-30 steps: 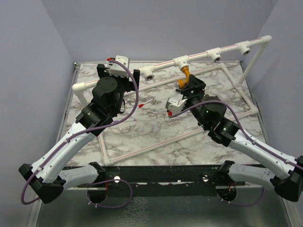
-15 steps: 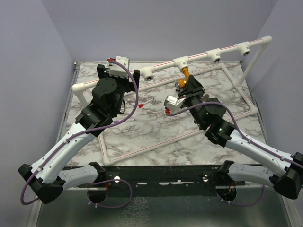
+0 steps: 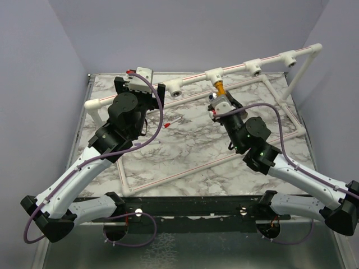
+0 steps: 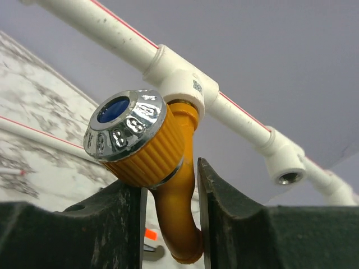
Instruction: Install the water faucets
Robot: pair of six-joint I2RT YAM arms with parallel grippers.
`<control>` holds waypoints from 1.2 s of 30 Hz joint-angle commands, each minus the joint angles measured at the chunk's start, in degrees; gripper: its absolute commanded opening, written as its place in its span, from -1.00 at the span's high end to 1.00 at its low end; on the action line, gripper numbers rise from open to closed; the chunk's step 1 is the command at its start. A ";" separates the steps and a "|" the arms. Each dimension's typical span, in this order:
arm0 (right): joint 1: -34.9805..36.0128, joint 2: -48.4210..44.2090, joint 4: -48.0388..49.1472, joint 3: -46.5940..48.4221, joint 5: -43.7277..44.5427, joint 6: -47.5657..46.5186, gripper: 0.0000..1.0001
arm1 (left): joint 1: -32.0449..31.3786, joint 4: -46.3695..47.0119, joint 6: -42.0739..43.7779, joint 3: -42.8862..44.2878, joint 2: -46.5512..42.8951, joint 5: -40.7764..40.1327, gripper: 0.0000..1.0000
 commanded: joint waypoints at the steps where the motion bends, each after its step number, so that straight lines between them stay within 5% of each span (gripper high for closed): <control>1: 1.60 -0.44 8.10 -1.40 5.61 42.68 0.99 | -0.24 -11.05 -2.92 -3.34 2.15 -0.14 -0.97; 16: 1.60 -1.07 1.32 -1.65 19.32 90.68 0.99 | -0.26 -11.57 -3.89 -3.19 1.85 1.13 -0.97; 23: 1.54 -0.23 2.95 -1.20 18.25 84.21 0.99 | -0.28 -11.37 -3.81 -3.31 1.83 0.96 -0.97; 36: 1.60 -5.68 -1.02 -2.62 13.90 55.45 -0.30 | -0.27 -11.14 -3.54 -3.67 1.60 0.73 -0.97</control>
